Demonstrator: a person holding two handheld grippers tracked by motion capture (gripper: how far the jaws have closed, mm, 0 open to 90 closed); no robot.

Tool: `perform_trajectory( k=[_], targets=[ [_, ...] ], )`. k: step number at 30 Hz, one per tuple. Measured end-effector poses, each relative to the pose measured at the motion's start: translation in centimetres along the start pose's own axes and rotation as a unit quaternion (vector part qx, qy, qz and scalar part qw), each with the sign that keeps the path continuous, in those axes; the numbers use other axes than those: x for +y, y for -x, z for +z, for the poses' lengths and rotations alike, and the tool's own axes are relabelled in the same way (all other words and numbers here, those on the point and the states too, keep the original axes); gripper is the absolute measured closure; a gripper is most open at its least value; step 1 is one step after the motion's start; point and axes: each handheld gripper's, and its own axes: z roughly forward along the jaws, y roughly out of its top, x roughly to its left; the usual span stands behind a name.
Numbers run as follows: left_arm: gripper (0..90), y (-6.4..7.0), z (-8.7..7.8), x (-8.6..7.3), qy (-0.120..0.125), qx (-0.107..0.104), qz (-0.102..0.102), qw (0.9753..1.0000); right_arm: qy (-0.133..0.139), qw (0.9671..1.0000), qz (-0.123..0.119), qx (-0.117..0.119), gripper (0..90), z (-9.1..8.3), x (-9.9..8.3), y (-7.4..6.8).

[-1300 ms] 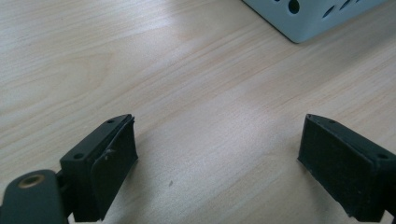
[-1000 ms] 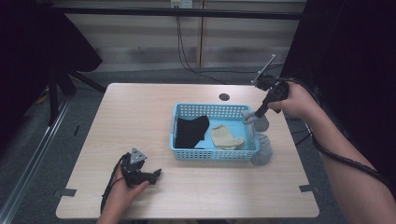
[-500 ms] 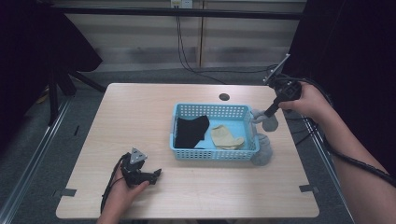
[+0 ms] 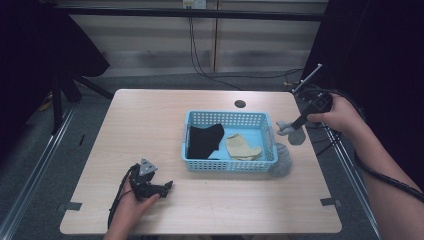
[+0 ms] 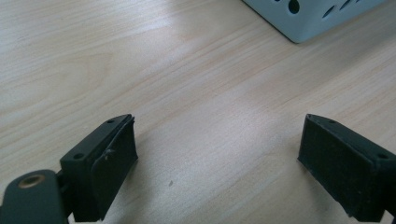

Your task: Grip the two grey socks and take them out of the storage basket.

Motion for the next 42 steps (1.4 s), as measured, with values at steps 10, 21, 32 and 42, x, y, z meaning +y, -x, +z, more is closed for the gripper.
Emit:
perform_trajectory(
  k=[10,21,32,42],
  targets=[
    [10.7,0.0,0.0,0.0,0.001,0.001,0.001,1.0000,-0.009,0.9997,0.022,-0.007,81.9,2.6,-1.5,1.5],
    [10.6,0.0,0.0,0.0,0.001,0.001,0.000,1.0000,-0.019,0.9991,0.036,-0.013,81.9,6.3,-1.9,2.4],
    [10.7,-0.1,0.0,0.0,-0.001,0.001,0.004,1.0000,0.002,0.9984,0.052,-0.021,81.9,9.1,-1.6,2.7],
    [10.7,-0.1,0.0,0.0,-0.002,0.001,0.005,1.0000,-0.011,0.9988,0.046,-0.014,78.2,11.2,-1.6,1.7]
  ],
)
